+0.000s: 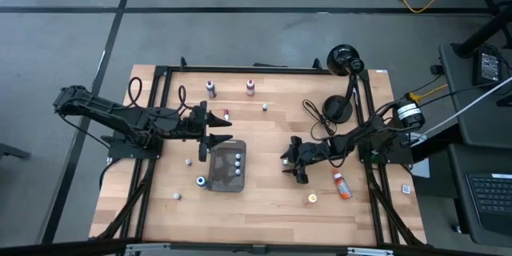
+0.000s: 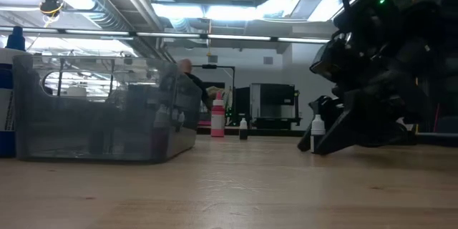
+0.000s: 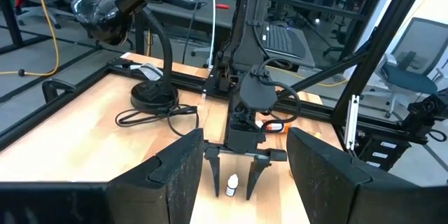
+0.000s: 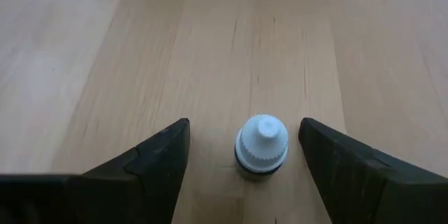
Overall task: Pick & Place food coloring
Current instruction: Put the bottom red food coloring bottle into the bin
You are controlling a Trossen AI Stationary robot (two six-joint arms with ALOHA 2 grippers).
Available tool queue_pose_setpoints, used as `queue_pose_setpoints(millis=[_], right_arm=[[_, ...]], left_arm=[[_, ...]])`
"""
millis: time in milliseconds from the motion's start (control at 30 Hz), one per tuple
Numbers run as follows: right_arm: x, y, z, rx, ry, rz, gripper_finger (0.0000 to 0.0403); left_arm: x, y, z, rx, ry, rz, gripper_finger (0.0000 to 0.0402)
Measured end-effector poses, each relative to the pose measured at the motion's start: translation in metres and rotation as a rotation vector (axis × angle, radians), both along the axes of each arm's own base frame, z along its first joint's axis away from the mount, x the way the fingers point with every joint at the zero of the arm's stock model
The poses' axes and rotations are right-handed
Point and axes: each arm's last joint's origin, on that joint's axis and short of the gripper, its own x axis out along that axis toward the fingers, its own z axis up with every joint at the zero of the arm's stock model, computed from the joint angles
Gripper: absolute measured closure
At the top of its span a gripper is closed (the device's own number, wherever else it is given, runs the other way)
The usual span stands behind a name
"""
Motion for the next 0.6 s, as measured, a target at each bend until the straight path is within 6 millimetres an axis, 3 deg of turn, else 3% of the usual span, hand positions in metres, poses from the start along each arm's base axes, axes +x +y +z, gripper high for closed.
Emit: queue_pose_setpoints(millis=[600], right_arm=[[-0.0016, -0.0011, -0.0017, -0.011, 0.023, -0.045, 0.0141]], left_arm=[[0.0, 0.0, 0.0, 0.018, 0.002, -0.003, 0.0201]])
